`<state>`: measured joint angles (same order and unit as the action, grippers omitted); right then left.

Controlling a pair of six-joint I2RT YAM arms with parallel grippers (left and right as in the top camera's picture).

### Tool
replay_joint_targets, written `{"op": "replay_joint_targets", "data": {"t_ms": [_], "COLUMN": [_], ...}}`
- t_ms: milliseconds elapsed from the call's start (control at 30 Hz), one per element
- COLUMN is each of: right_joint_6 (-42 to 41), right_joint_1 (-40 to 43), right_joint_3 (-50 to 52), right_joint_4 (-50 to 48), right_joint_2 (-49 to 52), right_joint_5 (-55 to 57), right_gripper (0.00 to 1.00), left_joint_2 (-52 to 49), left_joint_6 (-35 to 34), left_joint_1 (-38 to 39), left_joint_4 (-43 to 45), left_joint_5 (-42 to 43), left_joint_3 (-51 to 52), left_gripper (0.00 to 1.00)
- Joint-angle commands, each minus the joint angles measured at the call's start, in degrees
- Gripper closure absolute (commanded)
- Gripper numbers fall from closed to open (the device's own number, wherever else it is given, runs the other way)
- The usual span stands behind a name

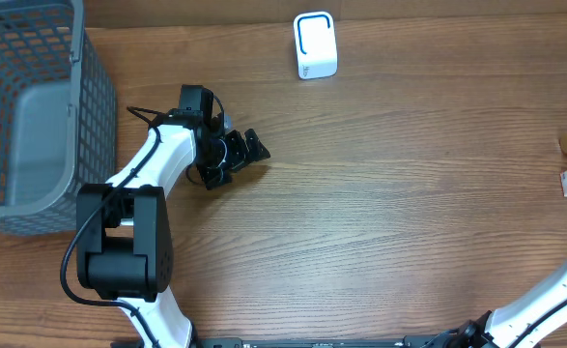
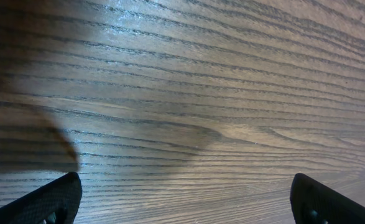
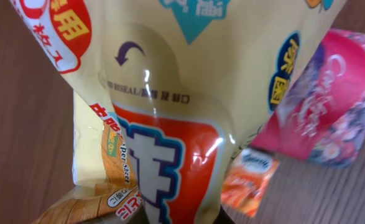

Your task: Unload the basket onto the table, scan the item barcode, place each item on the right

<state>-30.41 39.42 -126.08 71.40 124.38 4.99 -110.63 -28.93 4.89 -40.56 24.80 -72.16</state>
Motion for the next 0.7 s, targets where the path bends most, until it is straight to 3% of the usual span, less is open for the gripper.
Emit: {"op": "replay_joint_targets", "data": {"t_ms": [0, 67, 100, 133, 167, 267, 500, 667], "right_joint_6": [0.42, 0.44, 0.63, 0.63, 1.84, 3.85, 3.82, 3.87], "right_joint_1": [2.40, 3.23, 3.45, 3.52, 3.52, 3.52, 2.99, 0.15], "right_joint_3": [1.05, 1.16, 1.16, 0.90, 0.02, -3.06, -6.97, -6.95], "right_joint_4": [-1.11, -1.73, -2.14, -2.27, -1.84, 0.46, 6.05, 18.32], "right_joint_2": [2.93, 4.15, 4.24, 4.22, 4.22, 3.54, -6.14, -14.93], "right_joint_5": [0.76, 1.01, 0.96, 0.85, -0.44, -5.49, -19.52, -23.26], "right_gripper": [0.93, 0.73, 0.58, 0.31, 0.18, 0.08, 0.06, 0.00], "left_joint_2": [1.62, 1.62, 1.62, 1.62, 1.62, 1.62, 1.62, 1.62], "left_joint_6": [0.61, 0.61, 0.61, 0.61, 0.61, 0.61, 0.61, 0.61], "left_joint_1": [0.39, 0.39, 0.39, 0.39, 0.39, 0.39, 0.39, 0.39], "left_joint_4": [0.09, 0.09, 0.11, 0.11, 0.09, 0.11, 0.11, 0.11], "left_joint_5": [-0.22, -0.22, -0.22, -0.22, -0.22, -0.22, -0.22, -0.22], "left_joint_3": [-0.85, -0.85, -0.85, -0.85, -0.85, -0.85, -0.85, -0.85], "left_gripper": [0.00, 0.00, 0.00, 0.00, 0.00, 0.00, 0.00, 0.00]}}
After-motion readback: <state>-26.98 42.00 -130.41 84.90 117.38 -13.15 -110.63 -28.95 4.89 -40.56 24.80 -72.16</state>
